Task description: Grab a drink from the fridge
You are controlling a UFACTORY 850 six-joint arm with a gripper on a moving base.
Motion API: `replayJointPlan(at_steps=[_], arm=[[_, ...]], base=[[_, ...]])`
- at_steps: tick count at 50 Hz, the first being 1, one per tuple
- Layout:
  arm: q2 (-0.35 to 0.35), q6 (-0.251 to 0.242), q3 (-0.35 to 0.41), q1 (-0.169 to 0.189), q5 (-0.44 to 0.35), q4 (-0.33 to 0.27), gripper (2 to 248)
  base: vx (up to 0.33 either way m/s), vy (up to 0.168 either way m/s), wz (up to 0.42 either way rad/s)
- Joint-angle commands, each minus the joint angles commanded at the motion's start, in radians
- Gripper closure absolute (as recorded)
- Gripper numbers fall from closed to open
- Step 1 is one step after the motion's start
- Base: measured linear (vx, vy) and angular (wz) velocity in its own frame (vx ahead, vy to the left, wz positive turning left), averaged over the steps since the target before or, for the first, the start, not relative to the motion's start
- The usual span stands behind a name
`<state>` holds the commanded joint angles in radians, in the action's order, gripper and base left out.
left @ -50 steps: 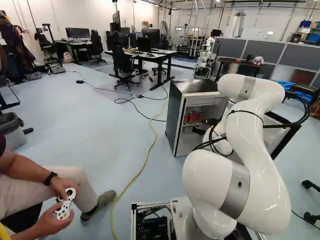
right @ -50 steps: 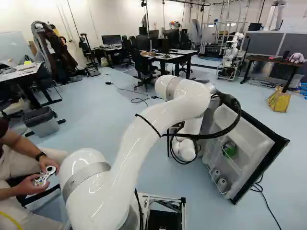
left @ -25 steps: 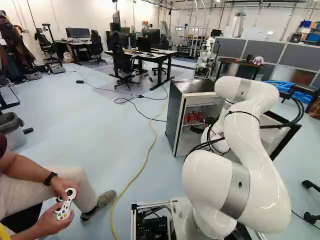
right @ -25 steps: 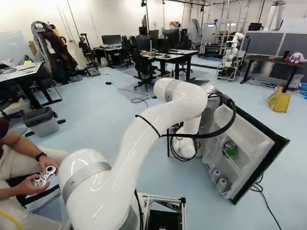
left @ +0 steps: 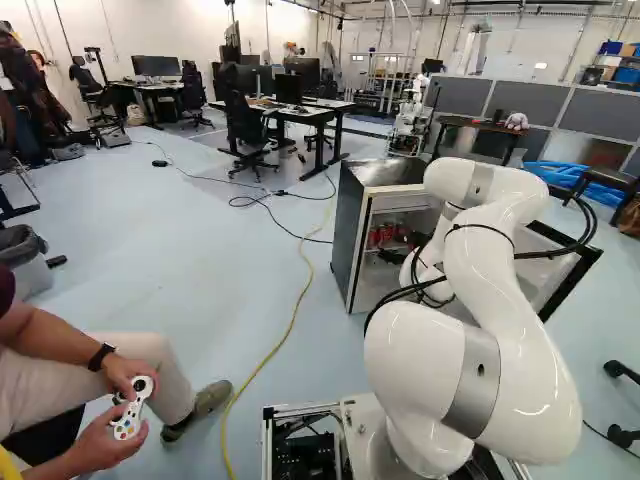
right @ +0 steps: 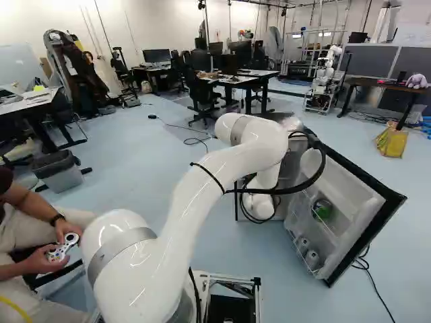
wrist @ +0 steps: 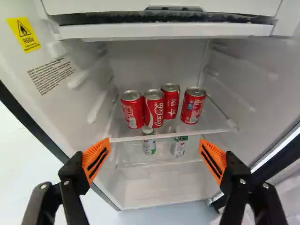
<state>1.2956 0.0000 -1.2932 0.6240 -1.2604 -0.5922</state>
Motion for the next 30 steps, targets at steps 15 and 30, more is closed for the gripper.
replayJointPlan(at_steps=[15, 30], arm=[[0.026, 0.0, -0.051, -0.013, 0.0, 0.0, 3], [0.052, 0.0, -0.101, -0.024, 0.0, 0.0, 3]], base=[[0.0, 0.0, 0.0], [0.0, 0.0, 0.0]])
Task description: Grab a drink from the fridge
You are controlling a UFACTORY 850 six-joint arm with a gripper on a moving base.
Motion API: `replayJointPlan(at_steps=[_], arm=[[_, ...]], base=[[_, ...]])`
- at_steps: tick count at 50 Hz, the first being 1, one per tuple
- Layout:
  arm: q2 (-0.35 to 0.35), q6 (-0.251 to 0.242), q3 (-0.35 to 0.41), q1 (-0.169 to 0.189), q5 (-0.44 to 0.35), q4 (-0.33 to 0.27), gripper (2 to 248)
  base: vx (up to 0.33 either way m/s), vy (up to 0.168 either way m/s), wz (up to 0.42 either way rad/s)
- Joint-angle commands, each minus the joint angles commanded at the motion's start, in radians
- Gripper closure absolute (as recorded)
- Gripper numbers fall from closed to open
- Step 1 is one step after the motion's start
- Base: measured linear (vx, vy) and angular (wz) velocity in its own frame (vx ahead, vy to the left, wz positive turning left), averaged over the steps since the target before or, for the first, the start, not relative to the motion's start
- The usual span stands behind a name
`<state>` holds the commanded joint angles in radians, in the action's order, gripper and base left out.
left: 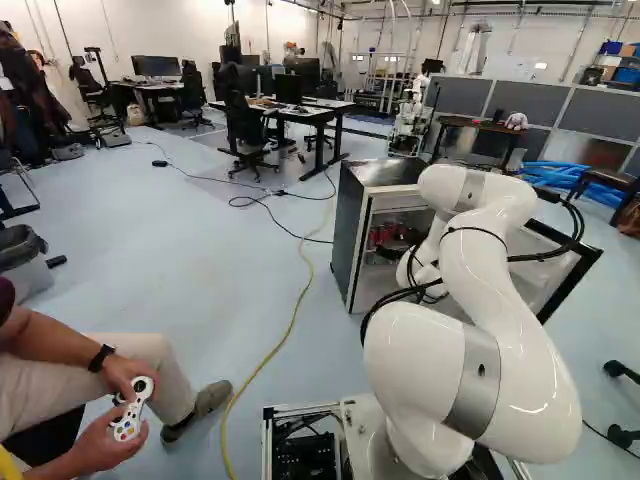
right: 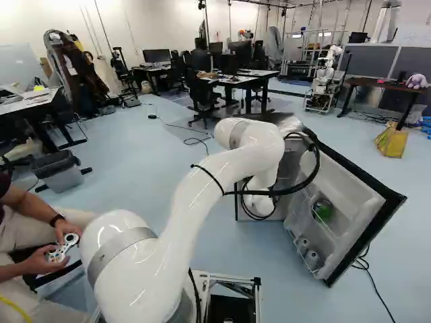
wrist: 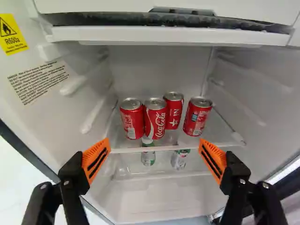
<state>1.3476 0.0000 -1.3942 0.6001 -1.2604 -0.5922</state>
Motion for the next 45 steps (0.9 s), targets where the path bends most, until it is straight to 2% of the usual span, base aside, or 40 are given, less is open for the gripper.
replayJointPlan(at_steps=[19, 45], arm=[[0.028, 0.0, -0.053, -0.011, 0.0, 0.0, 3], [0.031, 0.0, -0.059, -0.012, 0.0, 0.0, 3]], base=[[0.0, 0.0, 0.0], [0.0, 0.0, 0.0]])
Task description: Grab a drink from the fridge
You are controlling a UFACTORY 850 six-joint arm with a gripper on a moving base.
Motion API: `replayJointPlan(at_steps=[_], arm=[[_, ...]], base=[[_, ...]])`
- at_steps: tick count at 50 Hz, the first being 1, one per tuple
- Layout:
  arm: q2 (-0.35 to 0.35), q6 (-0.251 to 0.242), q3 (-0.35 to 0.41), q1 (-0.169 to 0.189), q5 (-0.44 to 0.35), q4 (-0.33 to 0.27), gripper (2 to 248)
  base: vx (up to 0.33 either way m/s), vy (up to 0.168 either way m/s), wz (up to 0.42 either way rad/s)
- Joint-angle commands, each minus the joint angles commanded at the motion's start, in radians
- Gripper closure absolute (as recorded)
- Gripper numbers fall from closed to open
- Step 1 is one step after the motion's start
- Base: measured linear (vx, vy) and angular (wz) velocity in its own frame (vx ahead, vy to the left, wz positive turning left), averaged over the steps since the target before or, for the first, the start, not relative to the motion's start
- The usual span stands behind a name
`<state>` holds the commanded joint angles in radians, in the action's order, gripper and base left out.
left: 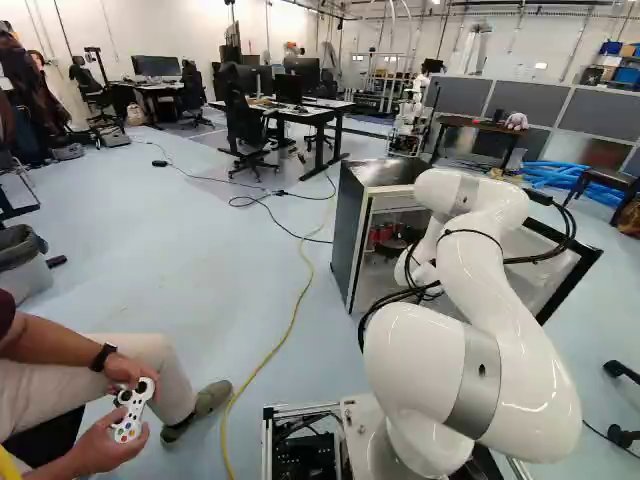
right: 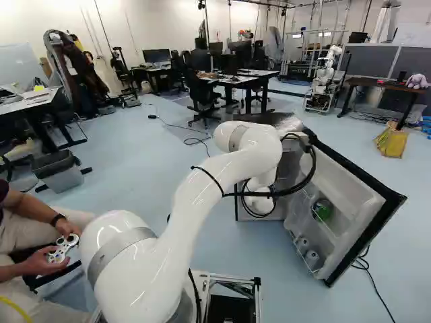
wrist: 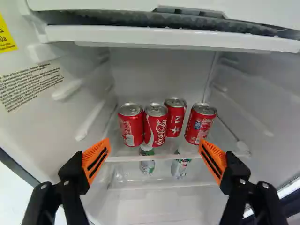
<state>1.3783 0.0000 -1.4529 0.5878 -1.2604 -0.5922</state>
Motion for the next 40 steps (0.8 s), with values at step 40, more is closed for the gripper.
replayJointPlan(at_steps=[40], arm=[[0.0, 0.0, 0.0, 0.0, 0.0, 0.0, 79]], base=[[0.0, 0.0, 0.0]])
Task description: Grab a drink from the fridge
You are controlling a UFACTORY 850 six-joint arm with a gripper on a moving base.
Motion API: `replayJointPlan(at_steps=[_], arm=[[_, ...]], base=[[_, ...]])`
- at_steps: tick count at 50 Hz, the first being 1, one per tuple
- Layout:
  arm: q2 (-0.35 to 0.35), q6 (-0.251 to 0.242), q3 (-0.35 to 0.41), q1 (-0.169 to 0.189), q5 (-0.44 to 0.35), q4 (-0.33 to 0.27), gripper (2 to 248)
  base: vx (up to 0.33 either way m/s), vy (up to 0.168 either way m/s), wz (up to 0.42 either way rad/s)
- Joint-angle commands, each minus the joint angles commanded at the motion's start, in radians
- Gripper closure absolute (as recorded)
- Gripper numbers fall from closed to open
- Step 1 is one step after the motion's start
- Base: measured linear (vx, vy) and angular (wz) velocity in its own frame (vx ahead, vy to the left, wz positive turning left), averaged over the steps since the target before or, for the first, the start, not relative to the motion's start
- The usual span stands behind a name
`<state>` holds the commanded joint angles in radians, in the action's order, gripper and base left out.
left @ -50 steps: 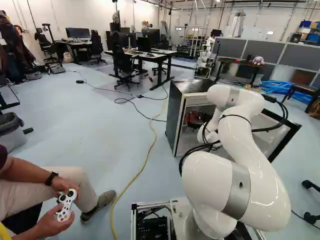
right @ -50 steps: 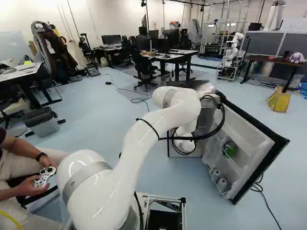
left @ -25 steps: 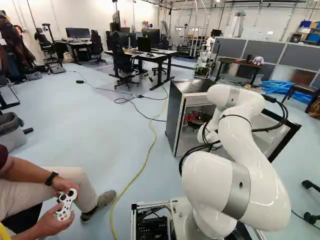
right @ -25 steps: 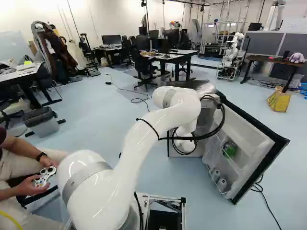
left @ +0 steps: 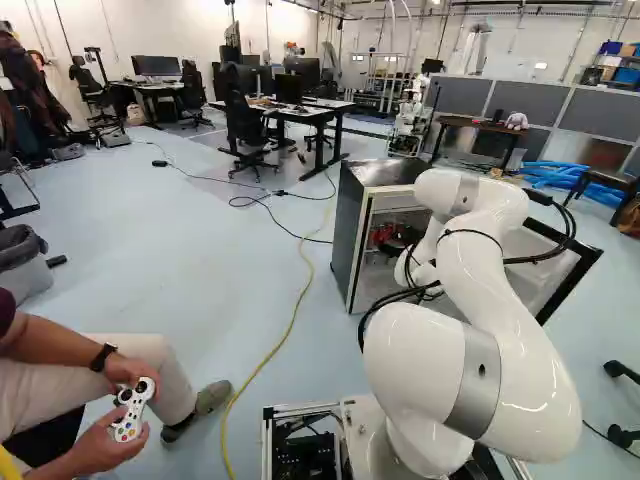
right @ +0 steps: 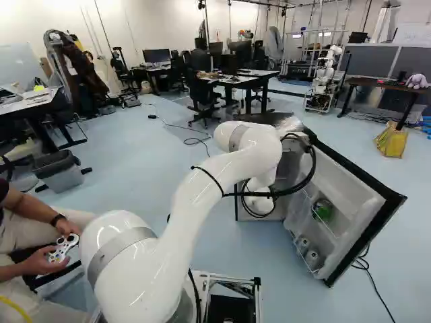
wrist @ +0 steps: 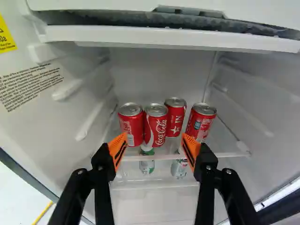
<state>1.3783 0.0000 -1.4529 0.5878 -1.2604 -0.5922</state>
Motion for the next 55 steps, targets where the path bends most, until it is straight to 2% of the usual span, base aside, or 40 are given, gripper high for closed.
replayJointPlan(at_steps=[16, 17, 21, 22, 55], arm=[[0.0, 0.0, 0.0, 0.0, 0.0, 0.0, 77], [0.0, 0.0, 0.0, 0.0, 0.0, 0.0, 90], [0.0, 0.0, 0.0, 0.0, 0.0, 0.0, 90], [0.0, 0.0, 0.0, 0.0, 0.0, 0.0, 103], [0.001, 0.0, -0.002, 0.0, 0.0, 0.0, 104]], base=[[0.0, 0.0, 0.0], [0.0, 0.0, 0.0], [0.0, 0.0, 0.0], [0.0, 0.0, 0.0], [0.0, 0.0, 0.0]])
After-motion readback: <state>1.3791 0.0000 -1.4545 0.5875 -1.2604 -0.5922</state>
